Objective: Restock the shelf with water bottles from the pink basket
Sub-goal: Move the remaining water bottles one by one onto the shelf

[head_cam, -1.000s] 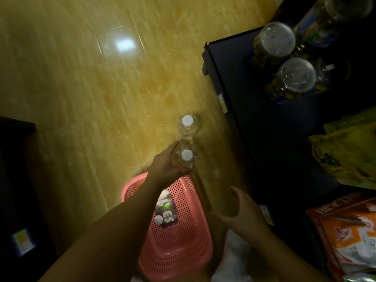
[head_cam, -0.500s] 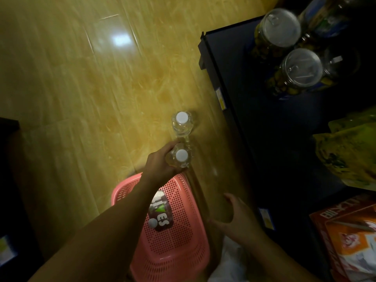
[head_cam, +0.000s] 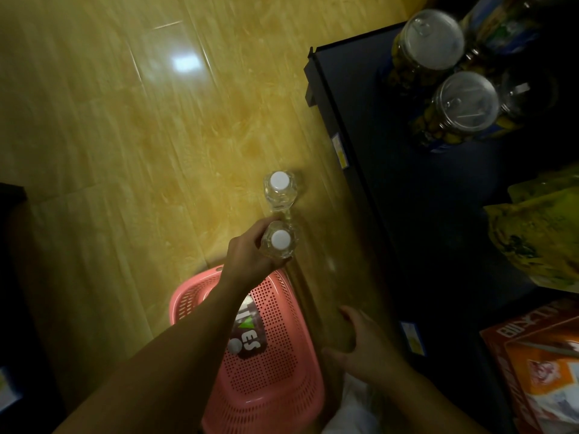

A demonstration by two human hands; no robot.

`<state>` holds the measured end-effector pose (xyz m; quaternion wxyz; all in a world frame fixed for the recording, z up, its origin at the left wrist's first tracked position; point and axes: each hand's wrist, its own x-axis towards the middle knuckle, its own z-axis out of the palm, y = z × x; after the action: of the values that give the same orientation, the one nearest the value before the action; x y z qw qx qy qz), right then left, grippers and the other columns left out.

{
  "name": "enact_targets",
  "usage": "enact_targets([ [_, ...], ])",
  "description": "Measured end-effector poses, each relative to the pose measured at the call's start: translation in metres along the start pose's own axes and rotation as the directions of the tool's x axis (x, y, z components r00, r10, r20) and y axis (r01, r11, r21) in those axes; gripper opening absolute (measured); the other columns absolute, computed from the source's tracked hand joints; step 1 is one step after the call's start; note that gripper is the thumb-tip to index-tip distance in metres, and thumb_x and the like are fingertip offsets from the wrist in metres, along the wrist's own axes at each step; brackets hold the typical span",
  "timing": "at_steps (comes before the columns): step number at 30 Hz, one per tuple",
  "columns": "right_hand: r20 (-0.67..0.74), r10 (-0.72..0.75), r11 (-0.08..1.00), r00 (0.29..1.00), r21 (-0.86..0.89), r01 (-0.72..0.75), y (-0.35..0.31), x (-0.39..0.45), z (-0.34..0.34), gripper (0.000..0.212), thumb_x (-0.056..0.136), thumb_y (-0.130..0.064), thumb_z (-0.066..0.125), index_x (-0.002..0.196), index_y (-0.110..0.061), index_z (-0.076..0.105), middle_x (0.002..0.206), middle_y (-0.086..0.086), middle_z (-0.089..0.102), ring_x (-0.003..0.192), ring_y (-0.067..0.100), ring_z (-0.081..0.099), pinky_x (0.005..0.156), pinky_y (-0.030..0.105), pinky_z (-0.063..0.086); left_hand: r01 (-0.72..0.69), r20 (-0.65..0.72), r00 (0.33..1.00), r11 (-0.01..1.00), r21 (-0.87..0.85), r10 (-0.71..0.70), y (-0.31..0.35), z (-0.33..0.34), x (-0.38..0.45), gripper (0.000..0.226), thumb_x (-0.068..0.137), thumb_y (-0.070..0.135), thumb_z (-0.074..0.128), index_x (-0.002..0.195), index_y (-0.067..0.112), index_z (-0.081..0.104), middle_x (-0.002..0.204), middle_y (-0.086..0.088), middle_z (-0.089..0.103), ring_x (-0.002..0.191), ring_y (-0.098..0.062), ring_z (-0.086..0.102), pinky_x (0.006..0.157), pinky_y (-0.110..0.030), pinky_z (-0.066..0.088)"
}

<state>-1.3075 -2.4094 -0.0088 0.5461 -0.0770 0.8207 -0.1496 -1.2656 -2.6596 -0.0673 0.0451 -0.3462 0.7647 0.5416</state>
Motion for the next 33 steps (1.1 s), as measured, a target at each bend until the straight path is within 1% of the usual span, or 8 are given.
enact_targets([
  [2, 0.032, -0.005, 1.000, 0.999, -0.005, 0.005, -0.002, -0.002, 0.000, 0.102, 0.076, -0.048, 0.082, 0.156, -0.024, 0.026, 0.159, 0.001, 0.031, 0.143, 0.020, 0.035, 0.119, 0.038, 0.032, 0.003, -0.007, 1.000, 1.000, -0.005, -0.003, 0.002, 0.000, 0.000, 0.073, 0.071, 0.015, 0.094, 0.136, 0.024, 0.063, 0.118, 0.009, 0.075, 0.105, -0.004, 0.071, 0.085, -0.017, 0.059],
  [5, 0.048, -0.043, 0.999, 0.998, 0.025, 0.042, -0.007, -0.008, -0.003, 0.135, 0.046, -0.084, 0.074, 0.157, -0.023, 0.025, 0.158, 0.000, 0.031, 0.143, 0.019, 0.034, 0.118, 0.038, 0.032, 0.019, -0.022, 1.000, 0.999, -0.028, -0.020, 0.005, -0.001, -0.002, 0.071, 0.070, 0.012, 0.093, 0.134, 0.024, 0.065, 0.116, 0.010, 0.075, 0.105, -0.002, 0.070, 0.086, -0.019, 0.059],
  [6, 0.040, -0.051, 0.998, 0.998, 0.027, 0.050, -0.008, -0.010, -0.004, 0.138, 0.044, -0.084, 0.074, 0.157, -0.022, 0.025, 0.158, 0.000, 0.032, 0.142, 0.018, 0.035, 0.118, 0.037, 0.032, 0.023, -0.024, 0.999, 0.999, -0.032, -0.023, 0.006, -0.002, -0.003, 0.071, 0.069, 0.011, 0.094, 0.133, 0.026, 0.066, 0.115, 0.011, 0.075, 0.105, -0.002, 0.070, 0.085, -0.018, 0.059],
  [8, 0.013, -0.052, 0.998, 0.999, 0.029, 0.052, -0.010, -0.015, -0.004, 0.122, 0.060, -0.062, 0.086, 0.157, -0.024, 0.023, 0.159, 0.000, 0.031, 0.143, 0.018, 0.034, 0.118, 0.038, 0.032, 0.024, -0.037, 0.999, 0.999, -0.039, -0.026, 0.010, -0.004, -0.006, 0.070, 0.067, 0.010, 0.094, 0.129, 0.030, 0.067, 0.112, 0.014, 0.075, 0.104, -0.001, 0.070, 0.084, -0.017, 0.058],
  [10, -0.007, -0.056, 0.997, 0.998, 0.043, 0.056, -0.012, -0.022, -0.006, 0.117, 0.064, -0.052, 0.088, 0.157, -0.025, 0.023, 0.159, 0.000, 0.030, 0.144, 0.019, 0.033, 0.118, 0.039, 0.032, 0.018, -0.044, 0.999, 0.999, -0.041, -0.019, 0.016, -0.009, -0.011, 0.071, 0.066, 0.010, 0.094, 0.126, 0.036, 0.067, 0.109, 0.018, 0.075, 0.103, 0.002, 0.070, 0.085, -0.019, 0.059],
  [24, -0.085, -0.092, 0.996, 0.992, -0.004, 0.092, -0.057, -0.084, -0.038, 0.122, 0.058, -0.059, 0.088, 0.156, -0.029, 0.022, 0.160, -0.001, 0.031, 0.144, 0.018, 0.033, 0.117, 0.035, 0.033, -0.027, -0.045, 0.999, 0.999, -0.021, 0.026, 0.078, -0.063, -0.051, 0.064, 0.064, 0.019, 0.096, 0.122, 0.033, 0.072, 0.105, 0.018, 0.078, 0.098, 0.002, 0.072, 0.083, -0.023, 0.061],
  [30, -0.115, -0.103, 0.995, 0.988, -0.010, 0.102, -0.089, -0.122, -0.059, 0.123, 0.062, -0.062, 0.085, 0.157, -0.030, 0.015, 0.163, -0.001, 0.024, 0.148, 0.020, 0.028, 0.118, 0.037, 0.028, -0.053, -0.048, 0.997, 0.999, -0.007, 0.052, 0.120, -0.097, -0.081, 0.071, 0.062, 0.014, 0.097, 0.114, 0.050, 0.065, 0.100, 0.028, 0.075, 0.097, 0.009, 0.070, 0.081, -0.016, 0.059],
  [33, -0.106, -0.135, 0.991, 0.985, -0.019, 0.134, -0.106, -0.141, -0.070, 0.125, 0.062, -0.073, 0.076, 0.158, -0.026, 0.012, 0.165, 0.000, 0.021, 0.150, 0.019, 0.025, 0.118, 0.031, 0.024, -0.063, -0.049, 0.997, 0.998, 0.000, 0.063, 0.141, -0.111, -0.095, 0.071, 0.062, 0.013, 0.097, 0.108, 0.055, 0.062, 0.096, 0.034, 0.074, 0.095, 0.012, 0.069, 0.078, -0.010, 0.056],
])
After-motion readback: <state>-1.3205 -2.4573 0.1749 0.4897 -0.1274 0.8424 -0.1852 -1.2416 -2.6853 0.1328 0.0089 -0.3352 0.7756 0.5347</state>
